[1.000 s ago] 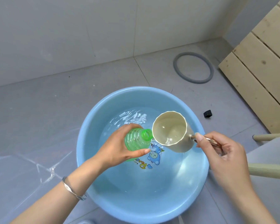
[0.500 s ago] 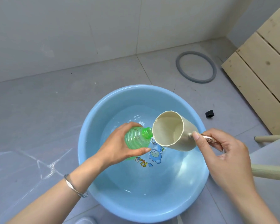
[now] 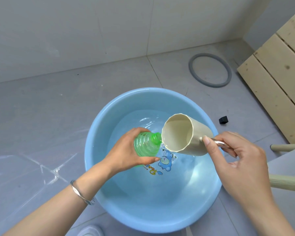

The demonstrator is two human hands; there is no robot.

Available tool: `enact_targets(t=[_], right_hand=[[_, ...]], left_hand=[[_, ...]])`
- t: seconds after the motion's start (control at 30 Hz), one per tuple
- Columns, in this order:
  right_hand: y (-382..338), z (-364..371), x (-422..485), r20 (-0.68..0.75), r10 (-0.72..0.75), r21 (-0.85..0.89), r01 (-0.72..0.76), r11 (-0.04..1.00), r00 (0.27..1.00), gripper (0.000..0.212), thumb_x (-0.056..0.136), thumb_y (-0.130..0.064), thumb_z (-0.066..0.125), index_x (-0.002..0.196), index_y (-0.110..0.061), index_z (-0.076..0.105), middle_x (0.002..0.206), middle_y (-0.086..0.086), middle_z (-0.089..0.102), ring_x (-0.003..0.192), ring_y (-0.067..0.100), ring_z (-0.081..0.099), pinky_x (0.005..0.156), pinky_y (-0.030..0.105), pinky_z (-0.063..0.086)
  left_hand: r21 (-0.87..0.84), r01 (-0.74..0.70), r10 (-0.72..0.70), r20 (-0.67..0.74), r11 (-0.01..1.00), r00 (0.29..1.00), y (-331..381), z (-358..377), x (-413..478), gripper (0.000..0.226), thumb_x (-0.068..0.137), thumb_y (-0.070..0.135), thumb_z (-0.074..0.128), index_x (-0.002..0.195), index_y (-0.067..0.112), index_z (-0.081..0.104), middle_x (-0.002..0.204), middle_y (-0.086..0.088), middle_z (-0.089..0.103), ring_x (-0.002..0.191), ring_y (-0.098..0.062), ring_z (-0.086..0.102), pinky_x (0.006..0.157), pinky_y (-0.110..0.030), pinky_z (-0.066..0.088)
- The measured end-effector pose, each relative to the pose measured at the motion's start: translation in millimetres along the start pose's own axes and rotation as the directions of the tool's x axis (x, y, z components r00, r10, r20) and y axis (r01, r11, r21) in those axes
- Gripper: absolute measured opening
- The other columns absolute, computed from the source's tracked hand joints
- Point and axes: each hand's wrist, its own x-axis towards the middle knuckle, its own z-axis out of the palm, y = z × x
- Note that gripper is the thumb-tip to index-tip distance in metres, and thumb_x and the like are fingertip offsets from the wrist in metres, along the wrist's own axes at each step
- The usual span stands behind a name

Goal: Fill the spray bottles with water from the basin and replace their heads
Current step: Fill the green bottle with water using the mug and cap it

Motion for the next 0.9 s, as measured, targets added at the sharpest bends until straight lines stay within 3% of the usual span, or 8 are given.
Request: enact_targets(t=[0.17,0.27,0.4,0.57,0.7,0.9], right_hand=[[-1,1,1,-0.005,-0.024,-0.026,0.024,0.999,1.000,0.029,0.085,-0.031,0.059,0.062,-0.015,0.054,0.067,-0.001,0.051,0.066,0.004,0.048,0.062,0.010,0.033],[-2,1,2,-0.009,-0.043,-0.042,0.043,0.998,0.999,0.026,0.084,-0.026,0.062,0.062,-0.014,0.055,0.061,-0.006,0.053,0.067,0.003,0.047,0.063,0.011,0.033],[-4,1,2,-0.006,-0.083,-0.075,0.082,0.994,0.997,0.026,0.084,-0.025,0.062,0.063,-0.011,0.056,0.062,-0.007,0.054,0.067,0.015,0.046,0.064,0.023,0.036],[-6,1,3,-0.016,-0.121,-0.123,0.119,0.985,0.992,0.024,0.083,-0.022,0.063,0.064,-0.010,0.057,0.061,-0.002,0.055,0.066,0.017,0.043,0.064,0.030,0.036],[-8,0,3,-0.028,-0.162,-0.162,0.155,0.975,0.986,0.023,0.083,-0.020,0.064,0.063,-0.010,0.057,0.060,-0.003,0.054,0.064,0.018,0.043,0.065,0.029,0.035],[-10,-1,4,-0.040,-0.196,-0.204,0.184,0.962,0.980,0.022,0.084,-0.020,0.063,0.065,-0.010,0.059,0.061,-0.003,0.054,0.063,0.018,0.045,0.067,0.023,0.034]], left_hand=[[0.014,0.001,-0.001,-0.011,1.000,1.000,-2,0,0,0.073,0.053,0.058,0.084,0.116,0.037,0.054,0.113,0.022,0.057,0.108,0.003,0.053,0.093,-0.017,0.041],[0.012,0.006,-0.006,-0.010,1.000,1.000,-2,-1,-1,0.072,0.054,0.055,0.087,0.115,0.037,0.053,0.113,0.022,0.057,0.108,0.002,0.052,0.092,-0.016,0.039],[0.017,0.009,-0.009,0.006,1.000,1.000,-2,-1,-2,0.079,0.050,0.067,0.080,0.117,0.038,0.052,0.116,0.023,0.056,0.112,0.002,0.051,0.095,-0.015,0.038],[0.012,0.023,-0.023,-0.003,1.000,1.000,-3,-2,-3,0.077,0.050,0.067,0.081,0.116,0.041,0.051,0.116,0.024,0.055,0.111,0.005,0.050,0.094,-0.012,0.037],[0.004,0.024,-0.024,-0.004,1.000,1.000,-2,-2,-3,0.074,0.054,0.059,0.085,0.117,0.038,0.052,0.116,0.022,0.056,0.110,0.003,0.051,0.094,-0.013,0.037],[0.008,0.029,-0.028,-0.010,1.000,1.000,-4,-1,-3,0.074,0.050,0.069,0.074,0.114,0.037,0.053,0.111,0.022,0.058,0.107,0.003,0.053,0.092,-0.015,0.040]])
